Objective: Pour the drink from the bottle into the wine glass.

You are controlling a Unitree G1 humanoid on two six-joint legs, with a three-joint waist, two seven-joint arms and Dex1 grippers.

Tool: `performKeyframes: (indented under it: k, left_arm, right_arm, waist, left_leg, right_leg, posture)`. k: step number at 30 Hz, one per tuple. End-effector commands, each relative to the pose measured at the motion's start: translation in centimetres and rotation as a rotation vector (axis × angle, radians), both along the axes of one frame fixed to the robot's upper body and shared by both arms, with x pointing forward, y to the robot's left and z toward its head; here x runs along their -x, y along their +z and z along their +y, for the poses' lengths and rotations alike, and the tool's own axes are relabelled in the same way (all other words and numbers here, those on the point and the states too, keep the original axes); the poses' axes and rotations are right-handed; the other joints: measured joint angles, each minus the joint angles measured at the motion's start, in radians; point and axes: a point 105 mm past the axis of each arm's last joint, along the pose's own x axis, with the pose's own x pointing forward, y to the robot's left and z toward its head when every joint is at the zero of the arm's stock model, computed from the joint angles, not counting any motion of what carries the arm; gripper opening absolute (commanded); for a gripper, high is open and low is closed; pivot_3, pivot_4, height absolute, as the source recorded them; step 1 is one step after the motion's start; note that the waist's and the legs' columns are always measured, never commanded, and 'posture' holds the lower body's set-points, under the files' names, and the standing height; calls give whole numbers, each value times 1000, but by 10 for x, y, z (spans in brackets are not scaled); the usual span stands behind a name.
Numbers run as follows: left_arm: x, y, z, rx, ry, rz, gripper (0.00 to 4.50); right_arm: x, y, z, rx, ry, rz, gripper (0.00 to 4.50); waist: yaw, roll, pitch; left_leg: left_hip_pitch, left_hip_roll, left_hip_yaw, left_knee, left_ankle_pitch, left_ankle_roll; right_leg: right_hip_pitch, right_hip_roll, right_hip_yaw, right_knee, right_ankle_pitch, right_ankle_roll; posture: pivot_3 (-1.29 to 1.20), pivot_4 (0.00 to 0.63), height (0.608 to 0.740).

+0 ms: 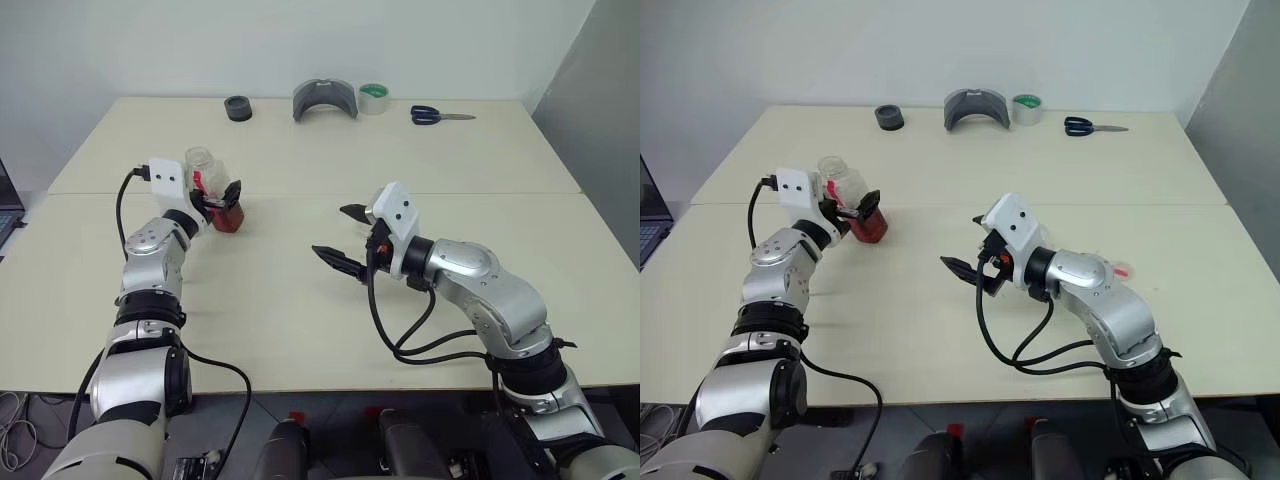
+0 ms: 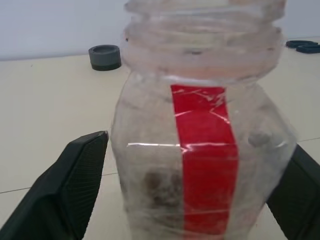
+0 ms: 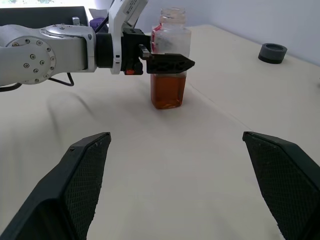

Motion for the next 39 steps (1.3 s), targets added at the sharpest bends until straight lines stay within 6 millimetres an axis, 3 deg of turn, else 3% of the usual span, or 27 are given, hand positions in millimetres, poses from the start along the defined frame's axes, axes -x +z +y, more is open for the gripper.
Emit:
performKeyframes:
  k: [1,9,19,22,25,28,33,39]
  left_arm:
    - [3,10,-2,-37,3,-60,4460]
    - [17,-12,3,-95,52,-72,4460]
    - [56,-33,-7,-189,7,-80,4460]
    - [81,-41,-26,-183,-94,-69,4460]
    - [97,-46,-50,-181,-223,-49,4460]
    - [101,-44,-73,-179,-354,-38,4460]
    - [101,-34,-114,-252,-578,-66,4460]
    - [100,-32,-139,-297,-731,-73,4460]
  right_arm:
    - [3,14,2,-17,19,-54,4500]
    - [1,9,-9,14,-29,-56,4500]
    - [1,1,-52,80,-270,-141,4500]
    - [8,-2,-72,142,-397,-209,4500]
    - [14,-16,-84,341,-467,-262,4500]
    - [17,-30,-80,432,-454,-234,4500]
    - [0,-40,-84,531,-583,-238,4500]
    - [-21,-40,-94,679,-757,-334,4500]
  waist:
    - [0,0,0]
    - [1,0,0]
    - [4,0,0]
    - [5,0,0]
    - [10,0,0]
    - [14,0,0]
    - [14,0,0]
    - [13,0,0]
  left_leg:
    - [0,0,0,0,0,0]
    - [0,0,0,0,0,0]
    - [0,1,-1,0,0,0]
    - [0,2,0,-1,0,0]
    - [0,2,0,-1,0,0]
    - [1,1,0,0,0,0]
    - [1,0,1,-1,0,0]
    - [1,1,1,-1,0,0]
  right_leg:
    - [0,0,0,0,0,0]
    - [0,0,0,0,0,0]
    - [0,-1,1,0,0,0]
    - [0,-2,1,0,0,0]
    - [1,-3,1,-1,0,0]
    - [1,-1,0,-1,0,0]
    - [2,1,1,-1,0,0]
    - [1,1,1,-1,0,0]
  posture:
    - [0,150,740]
    - [0,150,740]
    - [0,150,740]
    - [0,150,740]
    - [0,150,740]
    - [0,150,740]
    - [0,150,740]
    - [0,150,740]
